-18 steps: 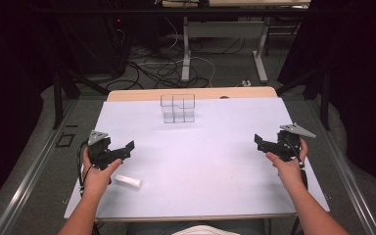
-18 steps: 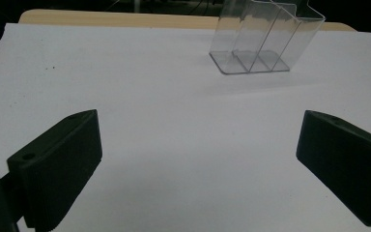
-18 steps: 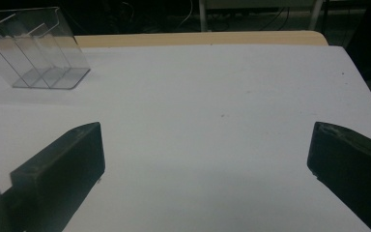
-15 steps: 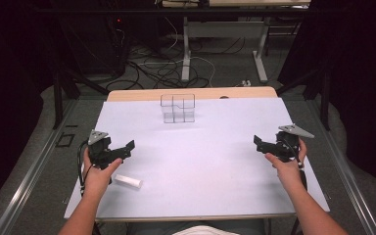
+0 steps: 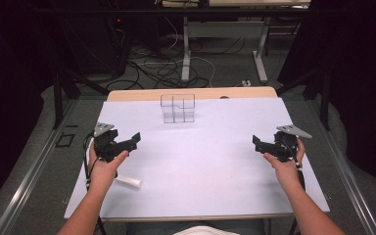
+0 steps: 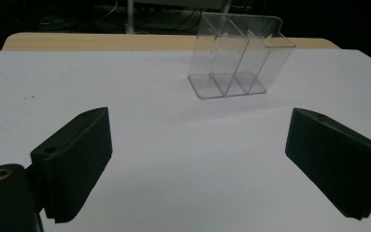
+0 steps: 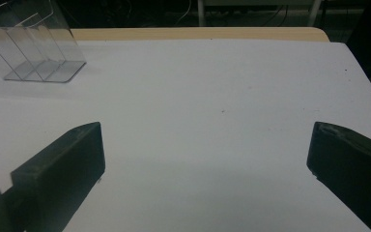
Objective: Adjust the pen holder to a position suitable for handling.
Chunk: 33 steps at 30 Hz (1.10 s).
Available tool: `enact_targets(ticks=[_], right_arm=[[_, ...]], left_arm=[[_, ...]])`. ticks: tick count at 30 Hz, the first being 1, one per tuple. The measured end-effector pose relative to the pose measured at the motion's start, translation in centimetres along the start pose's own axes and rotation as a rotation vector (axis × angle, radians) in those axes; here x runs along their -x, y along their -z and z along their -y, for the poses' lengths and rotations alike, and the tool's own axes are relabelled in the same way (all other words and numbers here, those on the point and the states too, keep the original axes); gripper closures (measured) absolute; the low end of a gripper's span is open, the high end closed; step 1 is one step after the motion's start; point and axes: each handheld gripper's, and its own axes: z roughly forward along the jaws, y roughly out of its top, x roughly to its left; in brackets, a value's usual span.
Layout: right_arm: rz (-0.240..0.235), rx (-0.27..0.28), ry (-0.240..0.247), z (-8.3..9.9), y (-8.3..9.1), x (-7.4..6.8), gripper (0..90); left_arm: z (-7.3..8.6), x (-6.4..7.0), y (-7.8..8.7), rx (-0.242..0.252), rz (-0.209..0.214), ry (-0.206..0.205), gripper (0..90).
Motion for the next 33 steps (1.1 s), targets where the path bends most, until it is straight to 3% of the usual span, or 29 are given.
enact_targets(ticks=[9,10,19,33], right_arm=[[-0.013,-0.008,-0.011,0.1,0.1,-0.3,0.0],[-0.014,-0.008,-0.013,0.1,0.2,-0.3,0.0],[-0.020,-0.018,-0.020,0.1,0.1,-0.3,0.4],[-0.025,-0.021,0.000,0.1,0.0,-0.3,2.5]], left_arm=[[-2.7,2.0,-1.3,0.009,0.038,0.008,16.4],[-3.4,2.5,-1.7,0.006,0.057,0.006,16.5],[-6.4,4.9,-3.3,-0.006,0.078,-0.042,20.1],[-9.5,6.2,-7.0,-0.018,0.048,-0.038,28.8]])
